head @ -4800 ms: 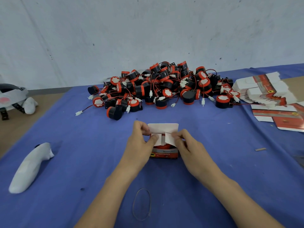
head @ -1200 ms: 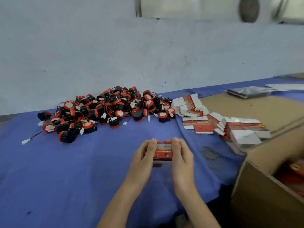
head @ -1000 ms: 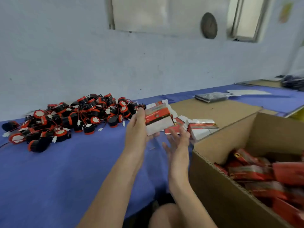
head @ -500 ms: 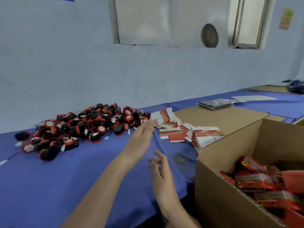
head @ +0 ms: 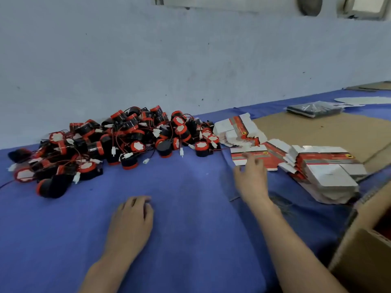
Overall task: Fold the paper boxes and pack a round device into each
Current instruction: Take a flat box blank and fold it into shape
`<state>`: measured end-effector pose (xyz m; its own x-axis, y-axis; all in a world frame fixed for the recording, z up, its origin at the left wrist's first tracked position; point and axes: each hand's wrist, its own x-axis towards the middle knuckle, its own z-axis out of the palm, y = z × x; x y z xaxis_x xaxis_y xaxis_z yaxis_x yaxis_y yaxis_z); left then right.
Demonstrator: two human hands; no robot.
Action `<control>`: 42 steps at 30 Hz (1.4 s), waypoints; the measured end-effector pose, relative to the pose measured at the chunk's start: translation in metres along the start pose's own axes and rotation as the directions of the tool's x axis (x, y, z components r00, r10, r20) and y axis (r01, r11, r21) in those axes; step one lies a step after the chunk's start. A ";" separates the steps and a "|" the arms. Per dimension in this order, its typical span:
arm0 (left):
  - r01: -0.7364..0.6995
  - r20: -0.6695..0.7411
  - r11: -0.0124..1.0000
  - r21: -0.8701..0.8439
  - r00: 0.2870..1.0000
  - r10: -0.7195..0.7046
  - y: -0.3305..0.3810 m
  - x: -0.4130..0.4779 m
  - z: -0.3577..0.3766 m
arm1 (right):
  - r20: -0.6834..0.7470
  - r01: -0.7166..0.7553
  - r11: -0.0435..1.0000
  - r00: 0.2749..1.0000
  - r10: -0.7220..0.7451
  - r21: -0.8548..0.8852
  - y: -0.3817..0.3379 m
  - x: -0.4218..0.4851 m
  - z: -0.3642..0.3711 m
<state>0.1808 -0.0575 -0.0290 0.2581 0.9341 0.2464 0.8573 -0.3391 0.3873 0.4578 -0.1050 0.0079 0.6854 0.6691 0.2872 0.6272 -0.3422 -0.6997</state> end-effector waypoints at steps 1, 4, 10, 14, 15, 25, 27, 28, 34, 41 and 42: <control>-0.007 -0.006 1.000 0.005 1.000 0.007 -0.002 0.001 0.003 | -0.015 -0.018 0.998 1.000 0.017 -0.052 0.008 0.012 0.000; -0.012 -0.025 1.000 0.013 1.000 0.012 -0.001 0.002 0.006 | -0.038 -0.049 0.982 0.998 0.043 -0.182 0.030 0.034 0.005; 0.016 -0.040 1.000 0.019 0.999 -0.015 0.003 0.004 0.005 | 0.026 -0.183 0.936 0.980 0.200 -0.301 0.048 0.050 0.018; 0.003 -0.032 1.000 0.005 0.999 -0.003 0.002 0.002 0.004 | -0.057 -0.219 0.922 0.976 0.212 -0.319 0.047 0.052 0.015; -0.001 -0.028 1.000 -0.004 1.000 0.001 0.001 0.001 0.004 | -0.063 -0.228 0.922 0.973 0.220 -0.313 0.047 0.052 0.014; -0.008 -0.023 0.998 -0.060 1.000 0.007 -0.002 -0.001 0.002 | -0.117 -0.320 0.923 0.946 0.301 -0.215 0.043 0.053 0.016; -0.012 -0.030 0.998 -0.059 1.000 0.010 -0.003 -0.001 0.003 | -0.126 -0.326 0.912 0.944 0.303 -0.250 0.044 0.053 0.017; -0.013 -0.033 0.998 -0.057 0.999 0.011 -0.003 0.000 0.003 | -0.137 -0.329 0.909 0.943 0.302 -0.256 0.045 0.054 0.017; -0.039 -0.075 0.998 -0.057 0.997 0.034 -0.005 0.000 0.005 | -0.182 -0.306 0.941 0.927 0.329 0.145 0.039 0.056 0.012; 0.000 -0.160 0.922 -0.388 0.985 -0.067 0.001 -0.004 -0.002 | -0.086 -0.197 0.655 0.923 0.374 0.730 -0.002 0.010 -0.011; 0.025 -0.170 0.857 -0.515 0.977 -0.131 0.004 -0.004 -0.006 | -0.056 -0.176 0.605 0.937 0.344 0.776 -0.008 -0.001 -0.015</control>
<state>0.1804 -0.0636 -0.0228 0.0642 0.9379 0.3410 0.5118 -0.3243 0.7955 0.4574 -0.1133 0.0234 0.8787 0.4730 0.0650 -0.0282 0.1874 -0.9819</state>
